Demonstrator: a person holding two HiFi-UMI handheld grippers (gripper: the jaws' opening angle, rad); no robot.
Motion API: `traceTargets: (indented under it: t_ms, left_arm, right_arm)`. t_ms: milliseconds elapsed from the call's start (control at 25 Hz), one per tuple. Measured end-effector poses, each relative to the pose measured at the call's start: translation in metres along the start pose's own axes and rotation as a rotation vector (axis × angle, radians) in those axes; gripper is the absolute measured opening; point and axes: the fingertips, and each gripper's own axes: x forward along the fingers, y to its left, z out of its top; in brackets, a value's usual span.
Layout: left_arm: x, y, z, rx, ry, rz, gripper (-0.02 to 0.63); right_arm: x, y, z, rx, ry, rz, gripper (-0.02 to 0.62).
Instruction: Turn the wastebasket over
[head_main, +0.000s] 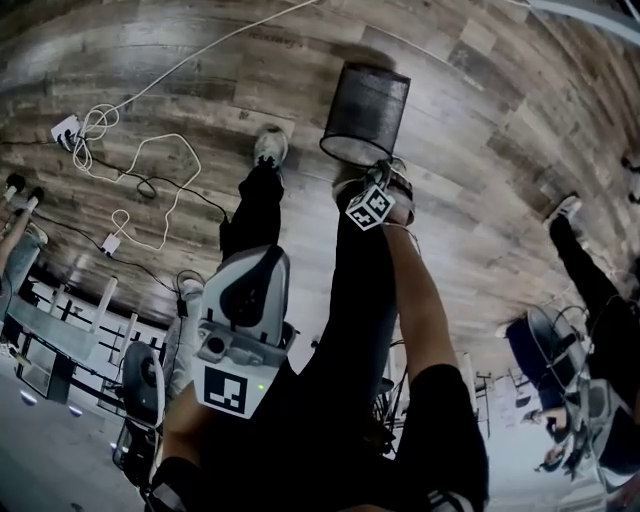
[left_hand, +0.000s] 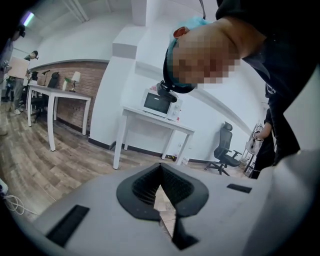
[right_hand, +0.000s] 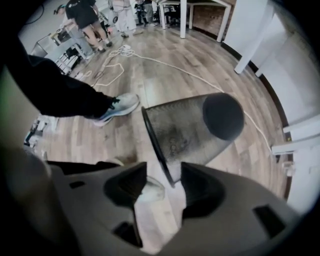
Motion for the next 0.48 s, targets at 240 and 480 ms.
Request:
traceTargets:
  t_ms: [240, 480]
  left_arm:
    - [-0.004, 0.008, -0.007, -0.013, 0.008, 0.011, 0.032]
    - [-0.006, 0.013, -0.003, -0.007, -0.002, 0.007, 0.032]
  right_arm:
    - [0.006, -0.009, 0.01, 0.032, -0.001, -0.067, 0.213]
    - [0.009, -0.009, 0.009, 0.056, 0.004, -0.094, 0.198]
